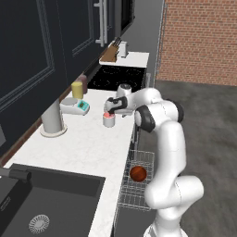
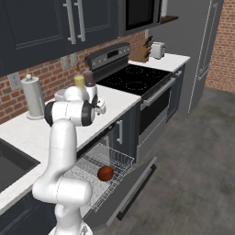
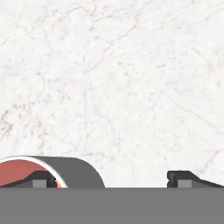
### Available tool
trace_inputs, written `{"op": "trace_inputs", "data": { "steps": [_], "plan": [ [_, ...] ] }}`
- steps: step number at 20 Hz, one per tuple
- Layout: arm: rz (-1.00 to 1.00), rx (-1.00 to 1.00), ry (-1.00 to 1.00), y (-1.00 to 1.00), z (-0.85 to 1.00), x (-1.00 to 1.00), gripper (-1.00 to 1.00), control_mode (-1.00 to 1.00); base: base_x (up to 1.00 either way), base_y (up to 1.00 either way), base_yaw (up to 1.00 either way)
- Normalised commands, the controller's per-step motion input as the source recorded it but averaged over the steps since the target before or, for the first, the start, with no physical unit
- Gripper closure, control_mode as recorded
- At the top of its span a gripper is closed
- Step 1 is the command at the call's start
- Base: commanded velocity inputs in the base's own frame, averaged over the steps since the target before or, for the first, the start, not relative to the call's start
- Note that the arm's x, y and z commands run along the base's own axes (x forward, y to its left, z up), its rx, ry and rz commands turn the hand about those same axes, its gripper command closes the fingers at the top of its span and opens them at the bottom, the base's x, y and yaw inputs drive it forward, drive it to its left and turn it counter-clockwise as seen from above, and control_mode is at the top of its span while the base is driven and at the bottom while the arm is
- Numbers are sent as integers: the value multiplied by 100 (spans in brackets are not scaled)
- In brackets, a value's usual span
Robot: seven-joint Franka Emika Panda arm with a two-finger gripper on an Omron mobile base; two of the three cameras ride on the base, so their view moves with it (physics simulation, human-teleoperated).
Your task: Pick up the cup and bowl from the counter, place them in the dishwasher, and close the dishwasher door.
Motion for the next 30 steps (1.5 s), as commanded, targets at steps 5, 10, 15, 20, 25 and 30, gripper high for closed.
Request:
{"op": "trace_inputs", "data": {
  "steps": [5,10,15,20,25,30],
  "plan": [
    [0,0,0,6,-13,33,-100,-100,0,0,0],
    [0,0,1,8,-16,30,-100,-100,0,0,0],
    [-1,0,3,4,-26,7,-100,-100,0,0,0],
    [-2,0,0,4,-38,-25,-100,-100,0,0,0],
    [-3,-1,0,18,-39,-75,100,-100,0,0,0],
    [-3,0,0,10,-38,-76,100,-100,0,0,0]
  ]
}}
